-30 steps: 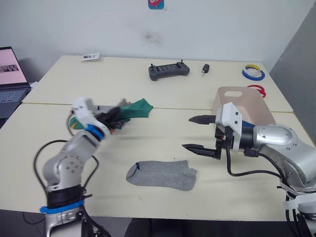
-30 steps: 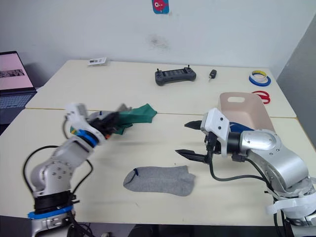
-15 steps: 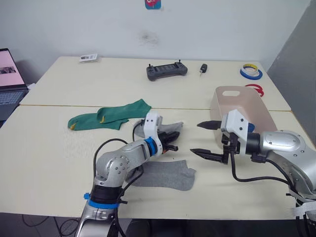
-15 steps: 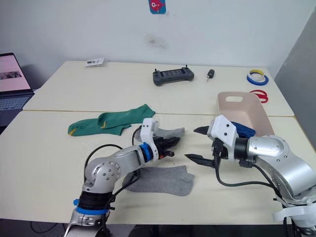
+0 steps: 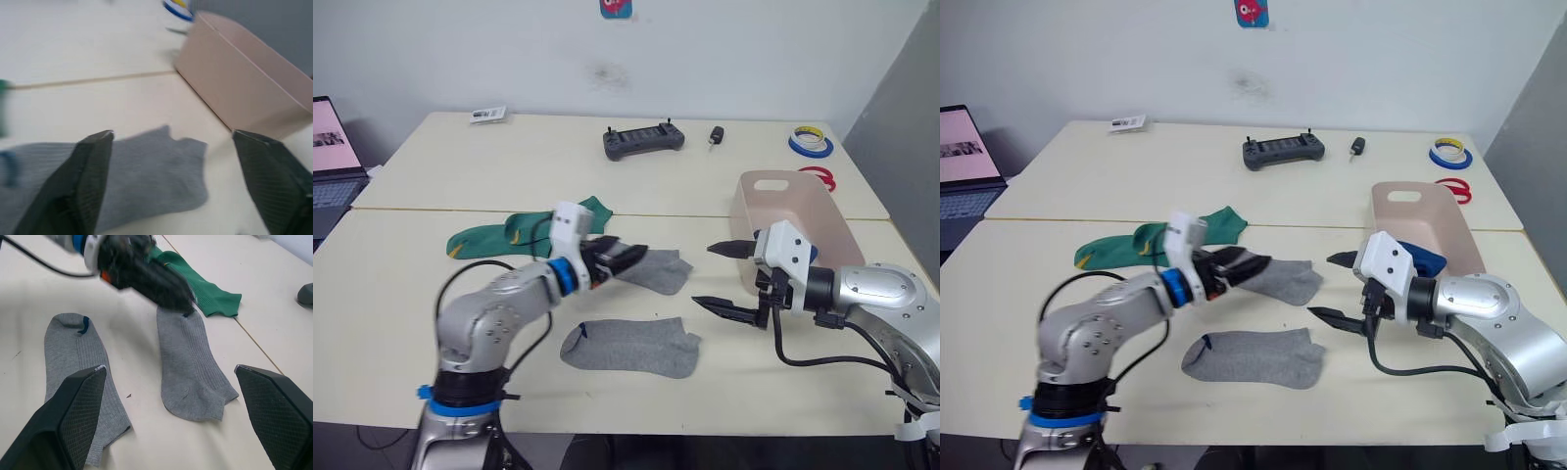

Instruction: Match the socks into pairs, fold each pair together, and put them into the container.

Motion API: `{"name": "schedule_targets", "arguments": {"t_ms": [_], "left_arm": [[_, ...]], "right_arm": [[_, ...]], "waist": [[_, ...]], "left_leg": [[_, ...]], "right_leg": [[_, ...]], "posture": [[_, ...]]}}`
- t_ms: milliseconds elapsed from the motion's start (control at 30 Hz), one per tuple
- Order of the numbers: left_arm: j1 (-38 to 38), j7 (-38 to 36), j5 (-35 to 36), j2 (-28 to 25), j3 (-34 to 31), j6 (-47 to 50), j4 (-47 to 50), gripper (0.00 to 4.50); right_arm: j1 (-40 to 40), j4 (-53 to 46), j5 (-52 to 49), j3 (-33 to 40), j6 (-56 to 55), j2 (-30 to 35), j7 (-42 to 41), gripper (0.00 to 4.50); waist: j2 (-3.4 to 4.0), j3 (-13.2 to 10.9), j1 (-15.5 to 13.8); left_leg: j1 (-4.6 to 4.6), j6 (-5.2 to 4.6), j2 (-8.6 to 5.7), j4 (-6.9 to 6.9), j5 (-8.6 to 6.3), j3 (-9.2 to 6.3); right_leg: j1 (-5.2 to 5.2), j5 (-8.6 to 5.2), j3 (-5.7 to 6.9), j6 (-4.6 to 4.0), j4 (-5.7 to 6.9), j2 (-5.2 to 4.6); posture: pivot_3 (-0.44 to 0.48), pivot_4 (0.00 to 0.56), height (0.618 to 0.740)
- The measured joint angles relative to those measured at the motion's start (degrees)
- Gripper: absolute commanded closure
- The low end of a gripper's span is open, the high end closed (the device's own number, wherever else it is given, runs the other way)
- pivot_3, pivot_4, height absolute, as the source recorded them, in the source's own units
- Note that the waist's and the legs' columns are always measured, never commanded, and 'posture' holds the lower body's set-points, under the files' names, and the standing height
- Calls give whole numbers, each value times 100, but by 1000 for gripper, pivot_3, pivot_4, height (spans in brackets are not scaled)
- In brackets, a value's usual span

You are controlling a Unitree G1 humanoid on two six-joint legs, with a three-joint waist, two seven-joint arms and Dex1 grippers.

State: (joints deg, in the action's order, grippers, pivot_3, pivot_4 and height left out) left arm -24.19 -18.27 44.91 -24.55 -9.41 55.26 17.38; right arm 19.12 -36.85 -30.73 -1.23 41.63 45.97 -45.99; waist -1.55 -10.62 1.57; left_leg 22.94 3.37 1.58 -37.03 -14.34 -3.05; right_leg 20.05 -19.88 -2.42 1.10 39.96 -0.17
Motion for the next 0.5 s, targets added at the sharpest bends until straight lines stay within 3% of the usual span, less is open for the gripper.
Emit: {"name": "schedule_targets", "arguments": {"t_ms": [133,267,433,500], "left_arm": [[-74,-197,-329,-418,-286,-246,-906,57],[-361,-469,-924,-673,43,-461,-1836,57],[-800,-899,-1353,-633,531,-592,-2676,57],[-949,-1027,-1502,-537,634,-704,-2963,628]], "right_arm": [[57,30,3,-12,-5,-45,-9,0],[149,63,13,-66,-6,-104,-17,0],[155,39,1,-74,23,-125,-2,0],[121,-9,-7,-65,39,-127,17,0]], "waist": [[0,0,-1],[0,0,-13],[0,0,-14],[0,0,-10]], "left_leg": [[0,-2,-3,0,-1,0],[6,-2,-4,1,-1,-2],[8,-1,-4,1,-1,-1],[7,-2,-2,2,-1,-2]], "right_leg": [[1,0,2,0,-1,0],[2,0,5,0,-6,-1],[5,0,5,0,-6,-7],[6,0,6,-1,-4,-6]], "posture": [[0,150,740],[0,150,740],[0,150,740],[0,150,740]]}}
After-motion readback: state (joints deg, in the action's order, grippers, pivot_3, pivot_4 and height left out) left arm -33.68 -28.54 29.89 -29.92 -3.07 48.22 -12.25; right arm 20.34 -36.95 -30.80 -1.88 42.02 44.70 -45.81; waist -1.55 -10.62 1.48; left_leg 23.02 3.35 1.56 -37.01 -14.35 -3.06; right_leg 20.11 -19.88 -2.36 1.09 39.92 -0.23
